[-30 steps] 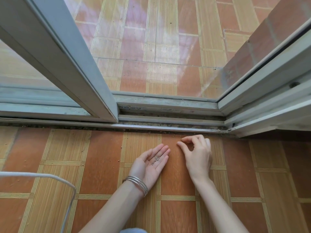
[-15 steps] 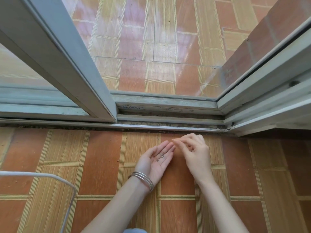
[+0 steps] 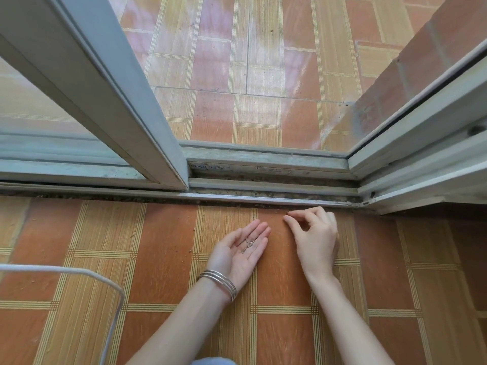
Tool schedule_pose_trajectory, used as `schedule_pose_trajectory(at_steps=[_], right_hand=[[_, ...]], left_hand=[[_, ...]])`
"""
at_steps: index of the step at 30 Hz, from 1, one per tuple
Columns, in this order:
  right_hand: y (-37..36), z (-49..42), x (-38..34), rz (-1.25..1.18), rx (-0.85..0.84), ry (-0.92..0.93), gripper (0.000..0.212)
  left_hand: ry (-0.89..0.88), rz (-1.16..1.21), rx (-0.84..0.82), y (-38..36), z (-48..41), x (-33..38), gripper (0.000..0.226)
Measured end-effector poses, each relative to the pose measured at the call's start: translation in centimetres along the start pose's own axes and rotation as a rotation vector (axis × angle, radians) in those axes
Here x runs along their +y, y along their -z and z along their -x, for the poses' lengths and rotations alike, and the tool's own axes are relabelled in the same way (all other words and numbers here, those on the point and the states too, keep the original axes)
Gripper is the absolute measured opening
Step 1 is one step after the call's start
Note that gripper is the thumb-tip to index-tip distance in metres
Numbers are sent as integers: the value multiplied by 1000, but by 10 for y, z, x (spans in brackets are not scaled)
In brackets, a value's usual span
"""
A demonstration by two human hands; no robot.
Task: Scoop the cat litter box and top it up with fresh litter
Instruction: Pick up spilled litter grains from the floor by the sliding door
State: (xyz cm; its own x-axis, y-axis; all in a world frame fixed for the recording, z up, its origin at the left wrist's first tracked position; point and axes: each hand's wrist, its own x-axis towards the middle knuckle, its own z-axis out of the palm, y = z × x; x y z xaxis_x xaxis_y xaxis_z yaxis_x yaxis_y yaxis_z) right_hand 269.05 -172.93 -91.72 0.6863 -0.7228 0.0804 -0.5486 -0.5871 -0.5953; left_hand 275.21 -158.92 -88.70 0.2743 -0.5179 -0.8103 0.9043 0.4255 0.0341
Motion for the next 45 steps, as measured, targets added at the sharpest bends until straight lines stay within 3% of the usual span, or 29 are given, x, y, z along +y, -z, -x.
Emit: schedule_pose_trajectory(at_steps=[7, 12, 21, 29, 34, 36, 40, 45], right_hand=[[-1, 1, -3, 168, -19, 168, 6], [10, 6, -12, -314, -204, 99, 4], [-3, -1, 1, -105, 0, -26, 5], [-4, 1, -3, 53, 45, 118, 4], [6, 11, -17, -427, -236, 77, 5], [6, 12, -16, -440, -196, 20, 9], [-5, 4, -10, -246, -7, -55, 6], [-13, -2, -13, -119, 32, -41, 5]], left_hand=[[1, 0, -2, -3, -2, -1, 33], [12, 2, -7, -9, -5, -3, 33], [8, -1, -7, -7, -4, 0, 33], [-1, -6, -2, -1, -2, 2, 33], [-3, 6, 3, -8, -4, 2, 33], [1, 9, -3, -9, -5, 3, 33], [-7, -11, -6, -7, -5, 4, 33], [-10, -11, 4, -2, -3, 6, 33]])
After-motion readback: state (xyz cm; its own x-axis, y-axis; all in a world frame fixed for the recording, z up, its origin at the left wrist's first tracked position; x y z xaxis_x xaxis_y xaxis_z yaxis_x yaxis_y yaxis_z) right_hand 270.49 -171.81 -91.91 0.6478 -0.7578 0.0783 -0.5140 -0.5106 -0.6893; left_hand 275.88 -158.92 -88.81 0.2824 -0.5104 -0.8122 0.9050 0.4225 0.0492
